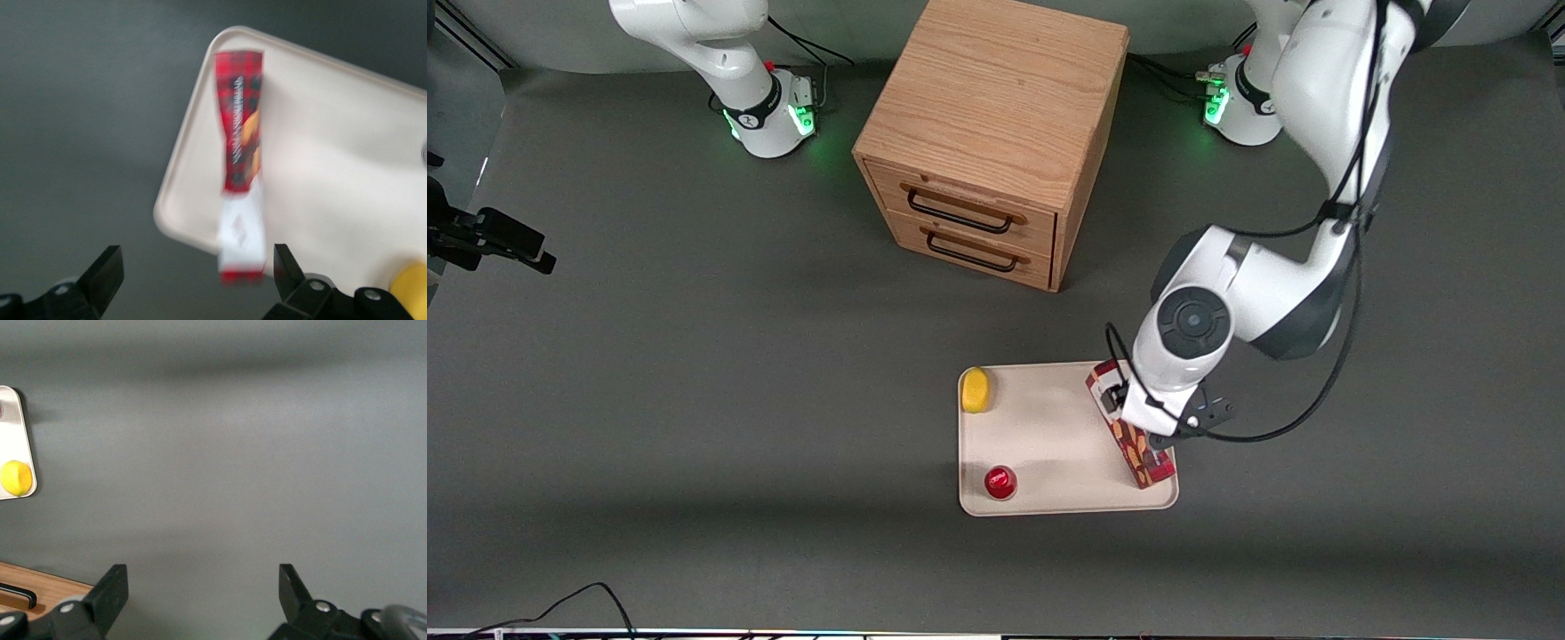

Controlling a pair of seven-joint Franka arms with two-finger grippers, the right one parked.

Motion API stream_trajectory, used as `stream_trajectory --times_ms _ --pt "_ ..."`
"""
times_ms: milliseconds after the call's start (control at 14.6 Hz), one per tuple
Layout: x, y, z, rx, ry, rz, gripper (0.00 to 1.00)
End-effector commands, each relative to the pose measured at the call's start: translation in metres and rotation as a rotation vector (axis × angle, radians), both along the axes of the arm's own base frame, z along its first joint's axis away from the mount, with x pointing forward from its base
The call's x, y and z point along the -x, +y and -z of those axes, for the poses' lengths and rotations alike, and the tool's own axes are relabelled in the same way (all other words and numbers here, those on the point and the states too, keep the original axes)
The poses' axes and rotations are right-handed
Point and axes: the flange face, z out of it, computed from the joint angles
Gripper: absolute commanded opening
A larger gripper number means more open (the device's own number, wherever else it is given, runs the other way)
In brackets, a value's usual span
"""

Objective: Place red cookie box on tray

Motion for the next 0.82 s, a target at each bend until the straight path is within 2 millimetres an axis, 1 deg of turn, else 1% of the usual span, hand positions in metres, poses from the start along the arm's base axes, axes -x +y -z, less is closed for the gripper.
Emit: stream_trajectory --times_ms 0,137,205,274,342,411,548,616,685,753 --pt "0.019 0.054 -0.077 -0.004 0.067 0.131 1.00" --pt "0.041 0.097 -0.104 -0.021 0.058 0.169 1.00" --pt "0.051 0.120 -0.115 0.004 0.051 0.207 1.00" --pt "0.062 0.150 -0.126 0.028 0.043 0.242 1.00" --pt "0.073 0.172 -0.133 0.041 0.037 0.285 1.00" --pt "0.087 0.188 -0.139 0.046 0.026 0.321 1.00" --pt "0.115 0.225 -0.152 0.060 -0.013 0.352 1.00" --pt "0.122 0.241 -0.161 0.068 -0.021 0.372 1.00" --pt "0.124 0.261 -0.168 0.075 -0.024 0.383 1.00" --pt "0.127 0.275 -0.177 0.082 -0.031 0.403 1.00"
